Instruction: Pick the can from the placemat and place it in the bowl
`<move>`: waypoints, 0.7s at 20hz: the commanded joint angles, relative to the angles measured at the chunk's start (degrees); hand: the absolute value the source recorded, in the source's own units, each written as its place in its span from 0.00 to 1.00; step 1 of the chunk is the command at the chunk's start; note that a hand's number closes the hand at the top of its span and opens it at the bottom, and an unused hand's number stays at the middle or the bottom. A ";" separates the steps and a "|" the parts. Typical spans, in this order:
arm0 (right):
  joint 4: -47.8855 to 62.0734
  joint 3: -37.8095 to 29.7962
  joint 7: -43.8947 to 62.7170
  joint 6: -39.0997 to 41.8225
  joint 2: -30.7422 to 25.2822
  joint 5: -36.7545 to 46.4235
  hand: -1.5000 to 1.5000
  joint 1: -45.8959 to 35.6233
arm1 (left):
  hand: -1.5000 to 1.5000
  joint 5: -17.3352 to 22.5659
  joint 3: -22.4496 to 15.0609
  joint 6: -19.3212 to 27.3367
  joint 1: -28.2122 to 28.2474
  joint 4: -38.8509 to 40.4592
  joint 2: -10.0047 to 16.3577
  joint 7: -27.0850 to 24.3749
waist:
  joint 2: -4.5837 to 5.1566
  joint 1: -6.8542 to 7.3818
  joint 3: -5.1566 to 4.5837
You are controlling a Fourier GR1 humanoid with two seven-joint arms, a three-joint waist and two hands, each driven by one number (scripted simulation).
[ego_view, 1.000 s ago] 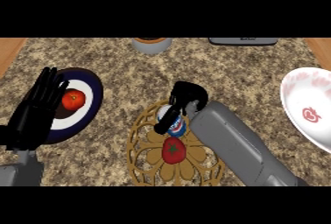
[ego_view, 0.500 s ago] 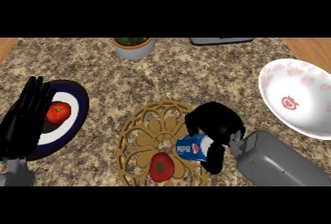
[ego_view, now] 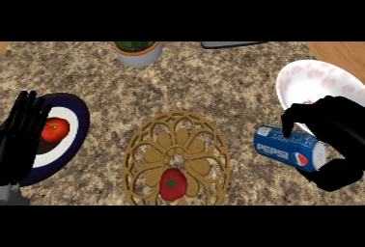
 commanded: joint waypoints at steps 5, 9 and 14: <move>1.26 -26.90 -13.10 -5.94 -13.55 -8.39 1.00 16.59 | 0.50 1.61 1.02 -1.51 0.24 -1.44 1.18 1.06 | 0.85 1.75 -0.17; 8.54 -39.12 -19.29 -3.46 -13.51 -15.84 1.00 21.07 | 0.50 -0.03 -1.75 -1.07 -2.59 -0.96 -0.13 1.49 | 1.44 4.14 -0.32; 16.35 -42.09 -23.00 -3.79 -8.46 -12.78 1.00 21.57 | 0.50 -2.38 -4.00 -0.37 -9.47 3.54 -1.34 2.03 | 2.11 7.64 -0.40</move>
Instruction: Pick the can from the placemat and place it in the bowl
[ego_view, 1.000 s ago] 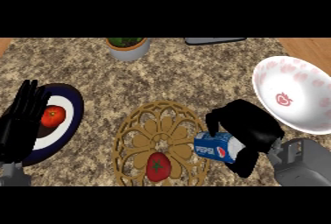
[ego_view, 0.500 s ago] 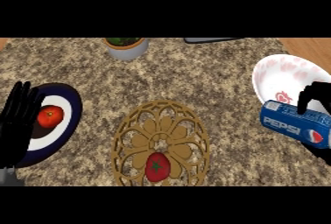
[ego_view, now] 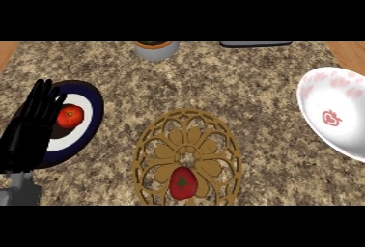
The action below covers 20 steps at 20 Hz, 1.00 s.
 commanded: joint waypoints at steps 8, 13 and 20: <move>28.15 4.72 -7.23 0.89 5.83 4.11 1.00 -19.94 | 0.50 -2.09 -3.21 -0.30 -4.20 1.61 -2.92 -0.17 | 0.90 5.00 -0.07; 43.52 8.06 -16.65 -3.04 9.36 13.00 1.00 -25.98 | 0.50 -1.93 -1.81 -1.47 -6.25 3.55 -1.59 0.23 | 0.99 4.73 -0.03; 59.66 15.54 -15.56 -5.23 14.24 23.47 1.00 -35.41 | 0.50 -0.92 -1.24 -3.31 -4.38 1.96 -0.79 0.41 | 1.36 6.43 0.00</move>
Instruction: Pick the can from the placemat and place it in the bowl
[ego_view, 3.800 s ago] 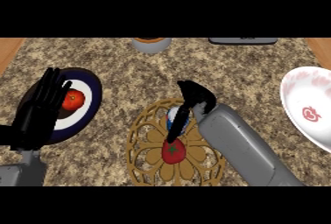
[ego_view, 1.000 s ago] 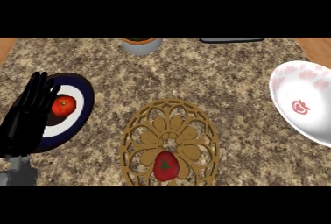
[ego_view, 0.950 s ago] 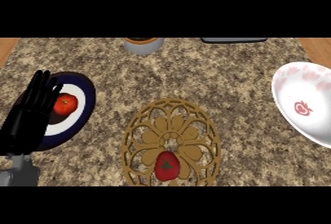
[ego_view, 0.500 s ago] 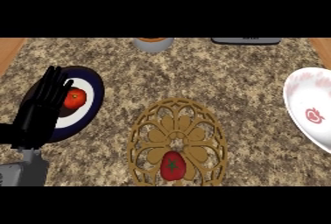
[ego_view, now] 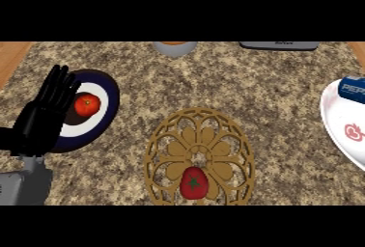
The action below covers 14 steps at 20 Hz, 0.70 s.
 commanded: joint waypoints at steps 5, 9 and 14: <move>19.71 4.40 -1.64 6.47 5.60 5.07 0.00 -10.61 | 0.50 -0.89 -1.35 0.00 0.23 1.31 -1.98 -1.20 | 0.36 0.71 0.07; 25.43 1.03 -11.34 6.37 7.62 2.45 0.00 -11.87 | 0.50 -0.78 -1.06 -0.77 1.88 0.27 -1.59 -1.48 | 0.14 0.06 0.12; 29.46 -8.13 -13.97 11.27 7.55 -6.66 0.00 -16.17 | 0.50 -1.59 -1.74 -0.03 1.54 -0.27 -2.61 -2.35 | 0.20 0.24 0.22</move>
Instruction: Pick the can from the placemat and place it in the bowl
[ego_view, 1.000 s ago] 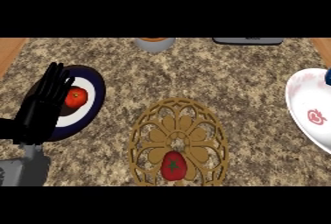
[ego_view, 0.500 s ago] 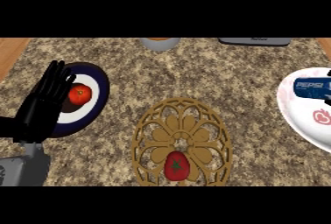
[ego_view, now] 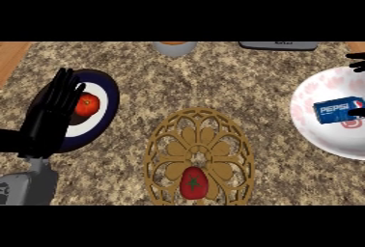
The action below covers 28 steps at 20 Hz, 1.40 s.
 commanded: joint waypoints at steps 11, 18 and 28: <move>14.72 -17.69 -0.71 11.70 -11.40 -15.49 0.00 -2.40 | 0.50 0.44 0.00 -0.45 0.11 -0.95 -0.54 -0.01 | 0.57 -0.54 0.47; 17.26 -20.35 -0.70 19.62 -19.97 -17.68 0.00 1.52 | 0.50 0.56 0.20 -0.14 1.35 -1.87 -0.47 0.99 | 0.82 -0.40 0.74; 15.44 -20.34 -2.87 25.95 -23.45 -17.97 0.00 8.33 | 0.50 0.46 0.69 -0.33 2.24 -2.01 -0.20 0.50 | 0.70 -0.95 1.05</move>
